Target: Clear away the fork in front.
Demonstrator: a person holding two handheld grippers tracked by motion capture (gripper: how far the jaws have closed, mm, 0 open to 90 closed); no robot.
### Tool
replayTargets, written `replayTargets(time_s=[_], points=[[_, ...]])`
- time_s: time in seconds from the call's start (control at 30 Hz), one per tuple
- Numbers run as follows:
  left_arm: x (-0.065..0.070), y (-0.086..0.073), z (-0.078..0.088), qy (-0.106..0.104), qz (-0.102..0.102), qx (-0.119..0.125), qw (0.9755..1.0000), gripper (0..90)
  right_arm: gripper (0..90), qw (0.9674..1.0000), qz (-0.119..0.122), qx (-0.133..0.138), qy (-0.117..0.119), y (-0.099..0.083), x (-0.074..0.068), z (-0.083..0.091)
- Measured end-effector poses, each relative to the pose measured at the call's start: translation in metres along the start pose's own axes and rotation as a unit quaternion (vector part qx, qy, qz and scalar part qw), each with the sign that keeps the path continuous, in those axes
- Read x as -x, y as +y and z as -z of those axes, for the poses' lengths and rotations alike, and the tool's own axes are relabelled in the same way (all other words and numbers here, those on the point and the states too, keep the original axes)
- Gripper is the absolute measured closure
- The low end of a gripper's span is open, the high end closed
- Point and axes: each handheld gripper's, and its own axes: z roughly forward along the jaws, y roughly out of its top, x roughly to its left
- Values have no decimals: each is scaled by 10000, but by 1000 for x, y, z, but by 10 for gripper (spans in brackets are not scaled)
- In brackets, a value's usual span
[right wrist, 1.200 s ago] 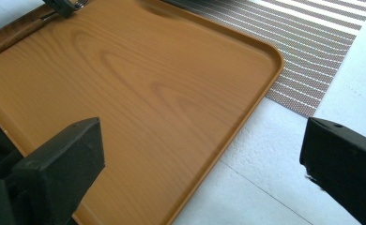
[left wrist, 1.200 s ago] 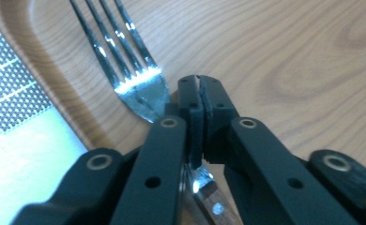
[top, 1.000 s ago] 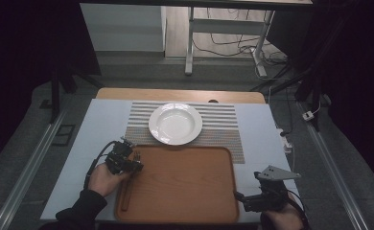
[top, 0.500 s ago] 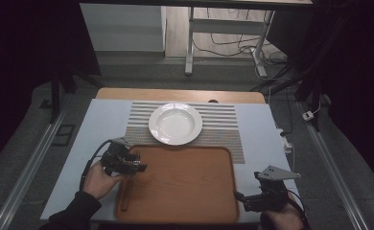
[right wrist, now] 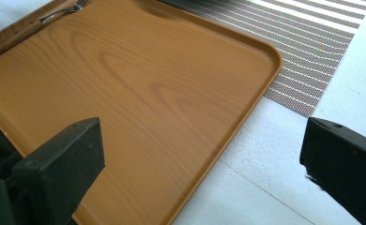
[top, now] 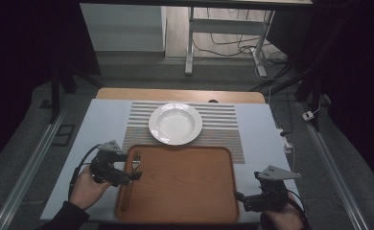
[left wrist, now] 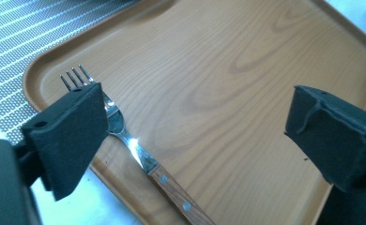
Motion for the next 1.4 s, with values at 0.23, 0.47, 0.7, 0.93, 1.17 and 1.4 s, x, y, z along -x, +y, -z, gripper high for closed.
replayTargets(time_s=[0.23,0.47,0.7,0.93,1.17,1.4], points=[[5,-11,14,-25,64,189,9998,13,3,10000,1,-6,-5,0,0,0],[9,-23,26,-4,109,282,9995,5,3,10000,-4,-1,-10,0,0,1],[11,-37,35,51,171,336,9993,0,3,10000,-3,-4,-17,0,0,1],[11,-53,44,47,300,428,9986,0,4,10000,-8,-6,-20,-1,0,1],[10,-69,51,50,391,509,9979,0,4,10000,-25,-13,-26,-1,0,1],[8,-83,56,17,558,478,9973,0,3,10000,-23,-22,-27,-1,0,1]])
